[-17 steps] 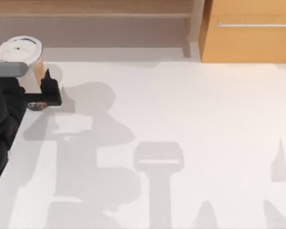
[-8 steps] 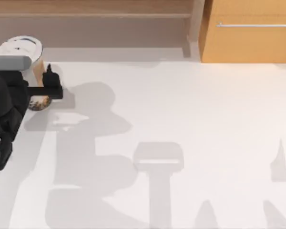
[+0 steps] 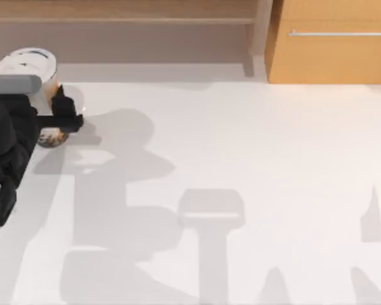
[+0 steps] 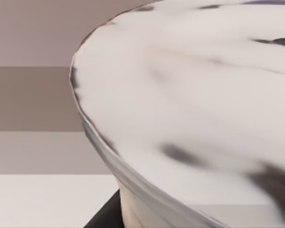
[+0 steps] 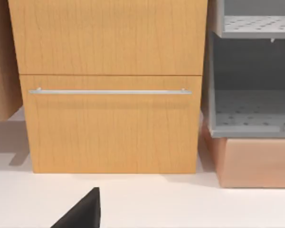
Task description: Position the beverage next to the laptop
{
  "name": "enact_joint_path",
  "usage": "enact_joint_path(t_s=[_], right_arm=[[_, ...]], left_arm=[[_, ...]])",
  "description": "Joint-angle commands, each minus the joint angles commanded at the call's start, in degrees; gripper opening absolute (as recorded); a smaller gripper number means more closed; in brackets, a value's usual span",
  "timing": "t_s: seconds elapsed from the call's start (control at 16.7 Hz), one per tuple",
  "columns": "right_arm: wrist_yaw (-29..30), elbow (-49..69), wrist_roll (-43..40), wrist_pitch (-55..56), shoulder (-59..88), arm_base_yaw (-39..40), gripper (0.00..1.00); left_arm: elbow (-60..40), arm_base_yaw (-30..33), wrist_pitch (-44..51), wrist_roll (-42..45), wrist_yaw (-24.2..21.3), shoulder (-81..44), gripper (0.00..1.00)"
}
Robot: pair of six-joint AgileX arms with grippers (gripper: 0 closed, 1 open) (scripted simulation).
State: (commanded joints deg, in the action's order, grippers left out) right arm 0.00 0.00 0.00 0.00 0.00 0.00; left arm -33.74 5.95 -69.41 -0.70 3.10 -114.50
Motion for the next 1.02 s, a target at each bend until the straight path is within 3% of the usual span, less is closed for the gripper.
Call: enact_joint_path(t_s=[0.18, 0.24, 1.02], right_arm=[[0.0, 0.0, 0.0, 0.0, 0.0, 0.0, 1.0], [0.0, 0.0, 0.0, 0.0, 0.0, 0.0, 1.0], [0.0, 0.0, 0.0, 0.0, 0.0, 0.0, 1.0]], left_arm=[[0.0, 0.0, 0.0, 0.0, 0.0, 0.0, 0.02], [0.0, 0.0, 0.0, 0.0, 0.0, 0.0, 0.0], [-0.08, 0.09, 2.69, 0.09, 0.03, 2.61, 0.0]])
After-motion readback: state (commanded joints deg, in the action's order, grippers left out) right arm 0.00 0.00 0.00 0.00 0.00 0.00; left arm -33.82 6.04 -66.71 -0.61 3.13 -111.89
